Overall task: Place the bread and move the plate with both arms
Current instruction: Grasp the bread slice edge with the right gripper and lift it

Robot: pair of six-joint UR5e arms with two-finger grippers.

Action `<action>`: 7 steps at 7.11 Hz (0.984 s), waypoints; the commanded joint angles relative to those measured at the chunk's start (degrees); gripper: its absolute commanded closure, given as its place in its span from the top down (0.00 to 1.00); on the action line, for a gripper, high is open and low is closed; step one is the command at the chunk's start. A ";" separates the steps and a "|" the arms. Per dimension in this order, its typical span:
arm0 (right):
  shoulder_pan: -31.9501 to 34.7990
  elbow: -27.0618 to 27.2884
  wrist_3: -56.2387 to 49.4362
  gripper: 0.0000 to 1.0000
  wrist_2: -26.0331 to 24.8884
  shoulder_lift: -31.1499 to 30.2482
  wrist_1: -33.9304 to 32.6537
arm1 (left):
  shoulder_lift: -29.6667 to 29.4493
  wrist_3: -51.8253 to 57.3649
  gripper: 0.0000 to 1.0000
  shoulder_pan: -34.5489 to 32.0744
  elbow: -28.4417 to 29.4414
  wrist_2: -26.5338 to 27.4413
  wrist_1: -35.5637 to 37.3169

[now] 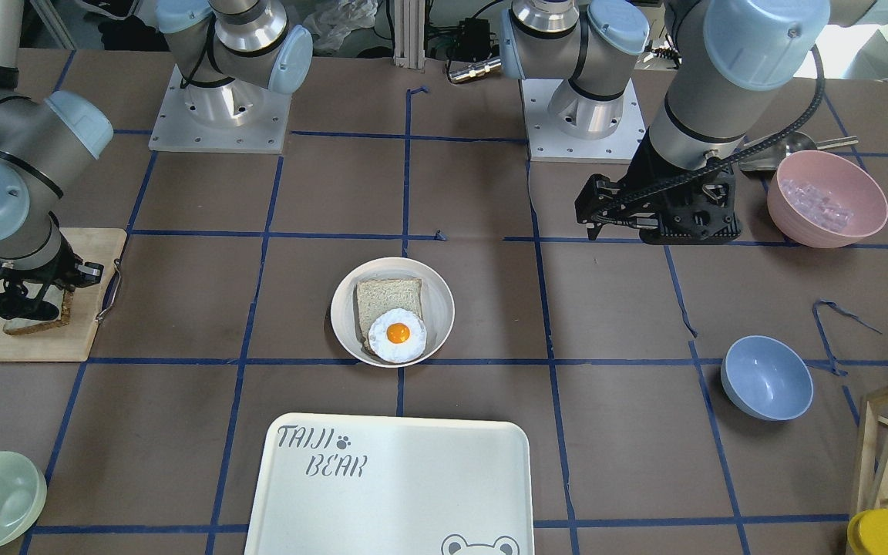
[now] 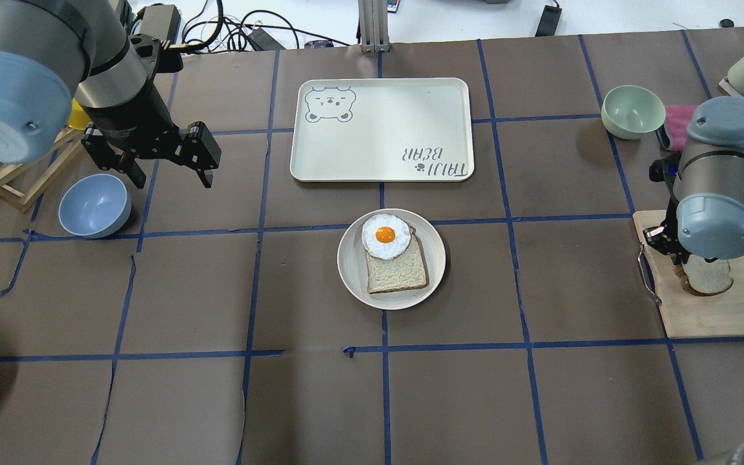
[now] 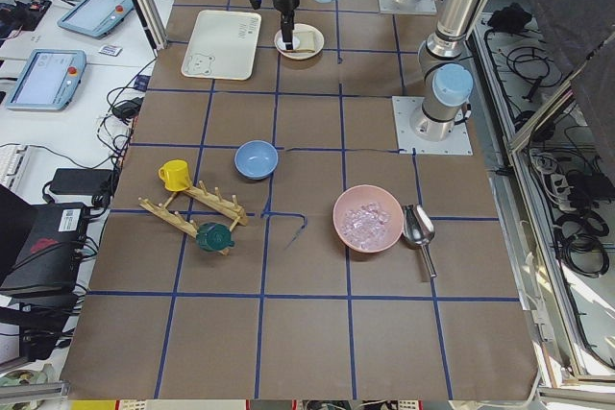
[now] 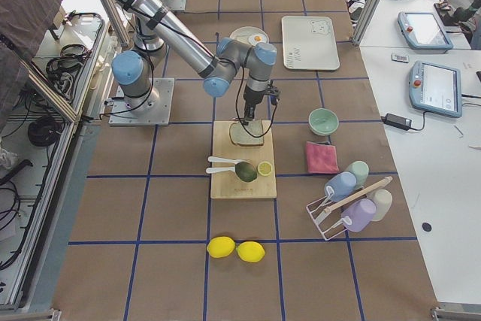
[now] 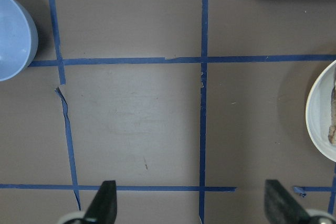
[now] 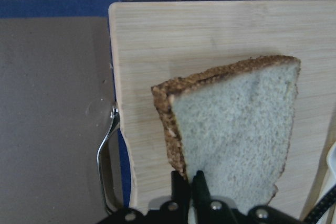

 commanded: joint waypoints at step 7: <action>33.41 -15.38 38.08 0.00 8.55 -5.89 23.30 | -0.01 0.09 1.00 -0.08 -0.51 0.34 0.27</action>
